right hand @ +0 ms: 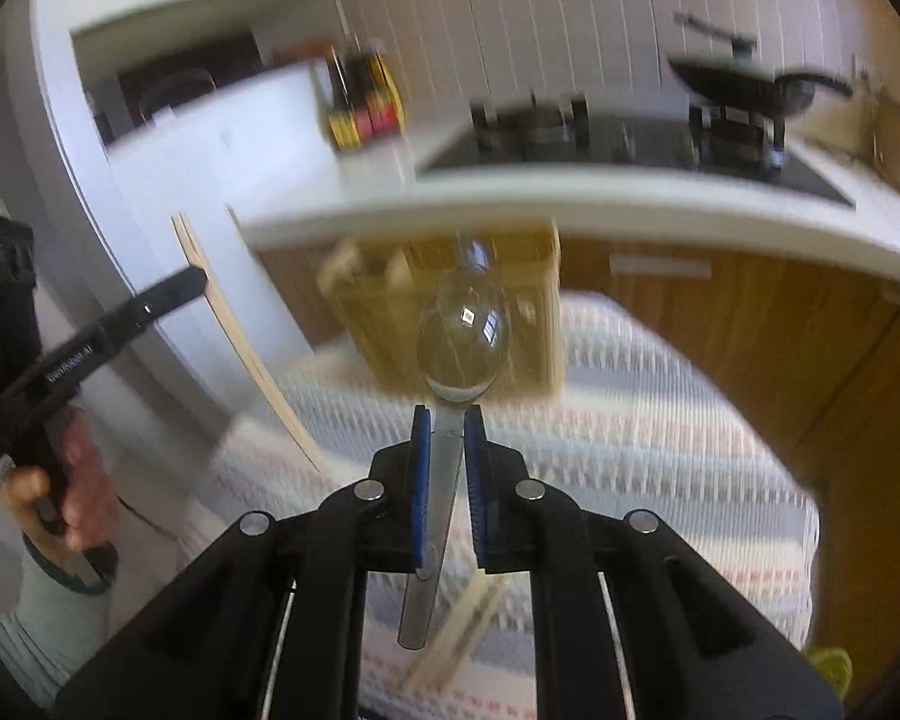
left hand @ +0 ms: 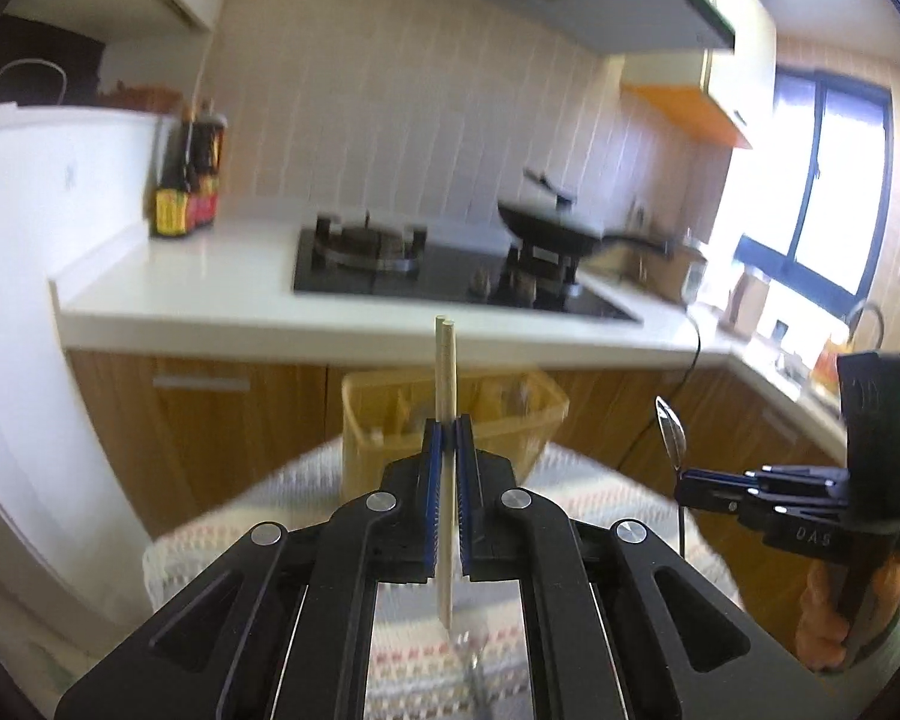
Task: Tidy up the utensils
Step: 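Carry the chopsticks and clear spoon over the basket and open both tools to drop them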
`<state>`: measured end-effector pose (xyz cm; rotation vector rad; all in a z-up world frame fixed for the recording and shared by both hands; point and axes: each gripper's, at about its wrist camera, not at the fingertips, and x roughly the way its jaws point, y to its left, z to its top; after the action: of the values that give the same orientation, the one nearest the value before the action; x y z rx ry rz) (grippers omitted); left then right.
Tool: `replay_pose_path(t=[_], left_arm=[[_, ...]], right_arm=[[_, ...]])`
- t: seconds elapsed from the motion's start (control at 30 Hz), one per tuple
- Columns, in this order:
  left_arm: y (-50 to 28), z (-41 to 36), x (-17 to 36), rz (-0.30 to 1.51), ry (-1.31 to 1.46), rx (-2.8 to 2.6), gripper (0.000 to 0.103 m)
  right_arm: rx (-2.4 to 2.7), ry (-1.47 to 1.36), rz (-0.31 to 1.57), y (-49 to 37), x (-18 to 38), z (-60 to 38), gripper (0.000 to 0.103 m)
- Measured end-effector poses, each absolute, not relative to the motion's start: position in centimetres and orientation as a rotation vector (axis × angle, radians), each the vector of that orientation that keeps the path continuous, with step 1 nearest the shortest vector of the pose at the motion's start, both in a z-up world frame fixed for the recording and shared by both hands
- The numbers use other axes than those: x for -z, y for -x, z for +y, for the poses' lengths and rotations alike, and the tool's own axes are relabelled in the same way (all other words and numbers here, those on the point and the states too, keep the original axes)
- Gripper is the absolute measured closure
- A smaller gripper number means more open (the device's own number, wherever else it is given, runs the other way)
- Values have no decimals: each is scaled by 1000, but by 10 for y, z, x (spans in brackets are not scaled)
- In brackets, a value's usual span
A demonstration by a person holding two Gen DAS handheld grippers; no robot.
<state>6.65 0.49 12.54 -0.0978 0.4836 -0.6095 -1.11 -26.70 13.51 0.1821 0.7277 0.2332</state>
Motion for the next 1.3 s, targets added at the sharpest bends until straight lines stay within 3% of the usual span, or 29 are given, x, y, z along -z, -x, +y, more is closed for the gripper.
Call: replay_pose_path(t=[0.33, 0.57, 0.9, 1.3], left_arm=[[-94, -6, -186, 301, 150, 600, 100], [-127, -24, -179, 244, 104, 521, 100], [-161, -38, -130, 259, 86, 485, 100], [-164, -24, -132, 230, 148, 471, 100]], right_arm=[[-157, -140, 502, -40, -191, -267, 94], [-17, 32, 309, -86, -190, -265, 94], [-28, -31, 349, -139, -134, -281, 94], [21, 61, 353, -143, -104, -267, 93]])
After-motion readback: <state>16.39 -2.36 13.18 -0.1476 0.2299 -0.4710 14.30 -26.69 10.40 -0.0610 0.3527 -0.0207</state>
